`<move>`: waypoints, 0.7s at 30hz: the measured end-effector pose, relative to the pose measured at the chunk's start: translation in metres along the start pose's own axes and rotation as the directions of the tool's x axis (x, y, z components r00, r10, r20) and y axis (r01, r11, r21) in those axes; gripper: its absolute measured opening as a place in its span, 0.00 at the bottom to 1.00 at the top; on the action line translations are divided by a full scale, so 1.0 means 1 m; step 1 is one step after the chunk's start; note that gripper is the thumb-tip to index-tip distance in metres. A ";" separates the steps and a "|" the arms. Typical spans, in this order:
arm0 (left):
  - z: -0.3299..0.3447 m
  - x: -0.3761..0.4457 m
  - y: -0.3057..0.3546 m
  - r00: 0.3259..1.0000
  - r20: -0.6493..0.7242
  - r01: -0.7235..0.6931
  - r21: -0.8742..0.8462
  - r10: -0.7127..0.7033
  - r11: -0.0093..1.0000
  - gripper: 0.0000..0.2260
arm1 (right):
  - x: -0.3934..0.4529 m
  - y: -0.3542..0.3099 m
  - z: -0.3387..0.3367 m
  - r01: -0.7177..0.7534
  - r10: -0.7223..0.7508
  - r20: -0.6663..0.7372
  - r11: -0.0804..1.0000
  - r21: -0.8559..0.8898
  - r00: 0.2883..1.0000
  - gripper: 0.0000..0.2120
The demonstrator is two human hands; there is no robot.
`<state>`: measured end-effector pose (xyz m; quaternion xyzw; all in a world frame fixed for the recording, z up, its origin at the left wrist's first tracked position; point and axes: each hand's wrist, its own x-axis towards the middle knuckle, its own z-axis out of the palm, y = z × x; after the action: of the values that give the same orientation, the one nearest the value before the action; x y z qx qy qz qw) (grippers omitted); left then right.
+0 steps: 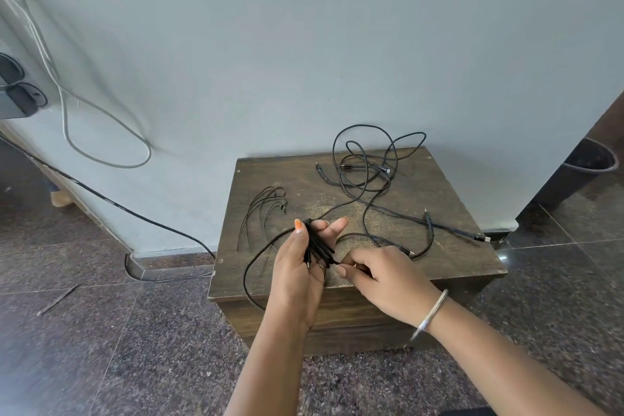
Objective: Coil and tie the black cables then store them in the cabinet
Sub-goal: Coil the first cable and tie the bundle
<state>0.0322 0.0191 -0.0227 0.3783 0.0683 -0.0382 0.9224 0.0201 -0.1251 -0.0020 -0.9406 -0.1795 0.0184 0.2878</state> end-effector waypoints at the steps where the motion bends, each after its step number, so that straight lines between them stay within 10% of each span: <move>1: 0.000 0.000 0.000 1.000 0.019 -0.019 0.042 0.018 0.999 0.16 | -0.001 -0.001 -0.002 0.008 -0.008 -0.010 1.000 0.001 1.000 0.15; 12: 0.004 -0.009 -0.004 0.980 0.186 -0.089 0.718 -0.067 0.690 0.18 | -0.006 -0.004 -0.013 0.096 -0.073 -0.203 0.990 0.105 0.976 0.10; 21: 0.010 -0.018 -0.008 0.901 0.220 0.099 0.737 -0.375 0.669 0.30 | -0.002 0.010 -0.018 0.078 0.014 -0.278 0.945 0.317 0.961 0.08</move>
<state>0.0144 0.0067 -0.0191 0.6779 -0.0692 -0.2504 0.6877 0.0243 -0.1433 0.0075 -0.8706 -0.1476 -0.0886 0.4610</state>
